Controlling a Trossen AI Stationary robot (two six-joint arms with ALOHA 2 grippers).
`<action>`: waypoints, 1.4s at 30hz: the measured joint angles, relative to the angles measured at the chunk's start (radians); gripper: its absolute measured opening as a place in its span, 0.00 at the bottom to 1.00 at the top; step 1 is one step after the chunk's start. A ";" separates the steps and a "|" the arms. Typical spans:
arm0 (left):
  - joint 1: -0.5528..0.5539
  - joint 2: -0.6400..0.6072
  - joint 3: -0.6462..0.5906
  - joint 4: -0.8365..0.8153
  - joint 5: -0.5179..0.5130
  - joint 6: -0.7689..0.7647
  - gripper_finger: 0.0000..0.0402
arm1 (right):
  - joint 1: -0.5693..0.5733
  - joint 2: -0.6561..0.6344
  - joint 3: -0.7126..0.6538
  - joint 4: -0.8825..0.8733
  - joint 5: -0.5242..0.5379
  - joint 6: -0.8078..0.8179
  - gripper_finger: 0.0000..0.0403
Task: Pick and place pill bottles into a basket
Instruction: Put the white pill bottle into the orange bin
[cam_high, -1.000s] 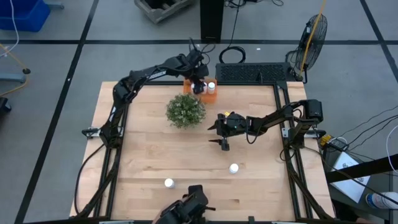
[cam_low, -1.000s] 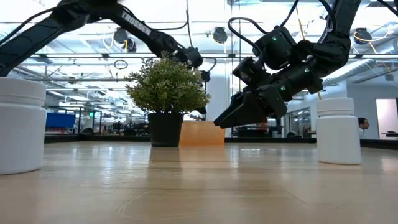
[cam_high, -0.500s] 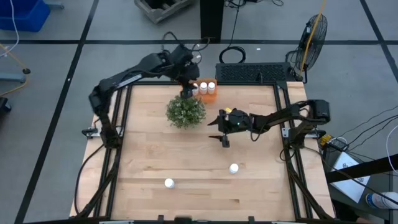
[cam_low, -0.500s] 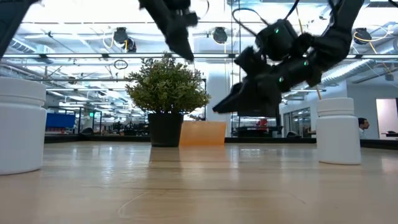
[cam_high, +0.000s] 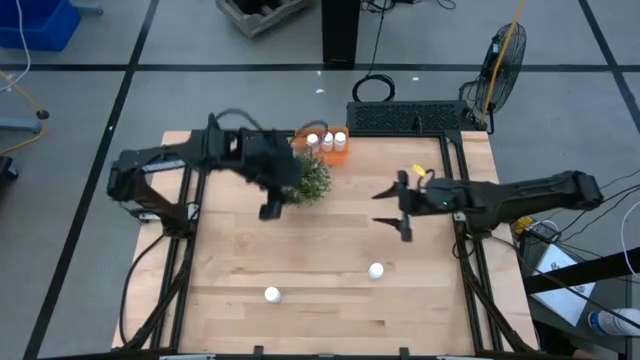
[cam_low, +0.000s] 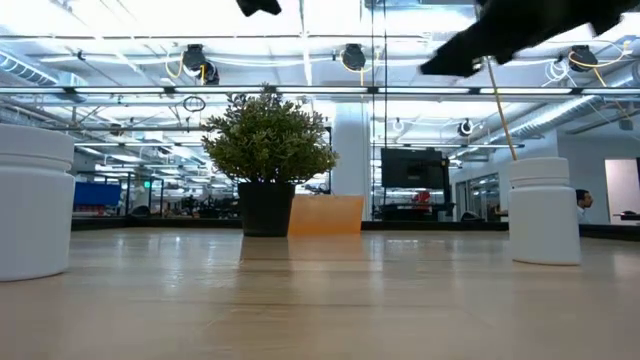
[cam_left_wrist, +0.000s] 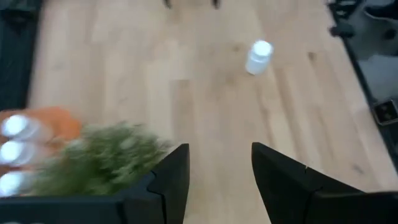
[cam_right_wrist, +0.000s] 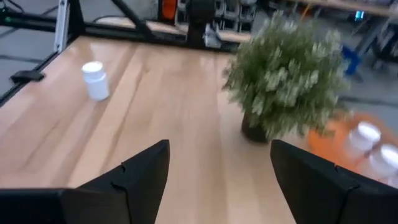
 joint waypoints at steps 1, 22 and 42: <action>-0.022 -0.017 -0.043 0.031 0.000 -0.009 0.44 | 0.026 -0.024 0.000 -0.040 0.027 0.027 0.67; -0.279 -0.135 -0.843 1.010 -0.030 -0.262 0.44 | 0.581 -0.074 -0.334 0.234 0.269 0.499 0.58; -0.335 -0.135 -0.876 1.146 -0.133 -0.283 0.41 | 0.703 -0.071 -0.613 0.627 0.373 0.424 0.71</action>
